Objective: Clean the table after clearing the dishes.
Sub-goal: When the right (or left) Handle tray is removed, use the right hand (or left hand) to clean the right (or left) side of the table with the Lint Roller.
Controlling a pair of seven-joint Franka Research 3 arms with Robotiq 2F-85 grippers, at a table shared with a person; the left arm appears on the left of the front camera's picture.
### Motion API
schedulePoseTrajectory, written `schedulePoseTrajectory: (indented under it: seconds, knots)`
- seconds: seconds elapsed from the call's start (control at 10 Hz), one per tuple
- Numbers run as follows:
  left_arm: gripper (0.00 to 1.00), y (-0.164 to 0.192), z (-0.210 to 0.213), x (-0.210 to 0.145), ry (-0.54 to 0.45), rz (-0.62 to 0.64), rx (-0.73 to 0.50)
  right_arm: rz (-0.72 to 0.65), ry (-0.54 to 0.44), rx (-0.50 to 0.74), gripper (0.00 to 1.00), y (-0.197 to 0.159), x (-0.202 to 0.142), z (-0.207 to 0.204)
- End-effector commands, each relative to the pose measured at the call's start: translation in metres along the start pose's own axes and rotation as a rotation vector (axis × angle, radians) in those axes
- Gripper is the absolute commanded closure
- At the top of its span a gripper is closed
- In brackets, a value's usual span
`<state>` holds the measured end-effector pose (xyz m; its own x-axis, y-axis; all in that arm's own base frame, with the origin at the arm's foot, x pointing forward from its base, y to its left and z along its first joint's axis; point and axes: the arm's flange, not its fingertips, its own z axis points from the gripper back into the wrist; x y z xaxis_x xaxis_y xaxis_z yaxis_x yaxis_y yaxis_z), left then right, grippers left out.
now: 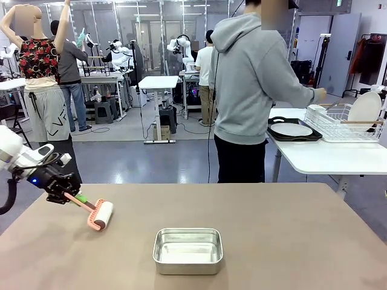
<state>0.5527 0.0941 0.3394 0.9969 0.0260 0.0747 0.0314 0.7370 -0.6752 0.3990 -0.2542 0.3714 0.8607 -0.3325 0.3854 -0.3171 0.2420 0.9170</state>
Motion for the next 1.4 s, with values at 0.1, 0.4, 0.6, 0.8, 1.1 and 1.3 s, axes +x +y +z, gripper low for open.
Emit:
schedulePoseTrajectory:
  seconds: [0.1,0.4,0.6,0.8,1.1,1.3]
  knots:
    - [0.80,0.047,0.019,-0.011,0.004,0.058,0.219,0.004,0.006,-0.001,0.00,0.004,0.000,0.000]
    - [0.80,0.059,0.051,-0.024,0.001,0.123,0.328,0.004,0.006,-0.001,0.00,0.004,0.000,0.000]
    - [0.80,0.054,0.069,-0.031,-0.006,0.140,0.377,0.004,0.006,-0.001,0.00,0.004,0.000,0.000]
    - [0.80,0.038,0.076,-0.032,0.006,0.132,0.426,0.004,0.006,-0.001,0.00,0.004,0.000,0.000]
    - [0.80,-0.017,0.100,-0.040,0.024,0.087,0.511,0.004,0.006,-0.001,0.00,0.004,0.000,0.000]
    - [0.80,-0.053,0.116,-0.045,0.017,0.074,0.592,0.004,0.006,-0.001,0.00,0.004,0.000,0.000]
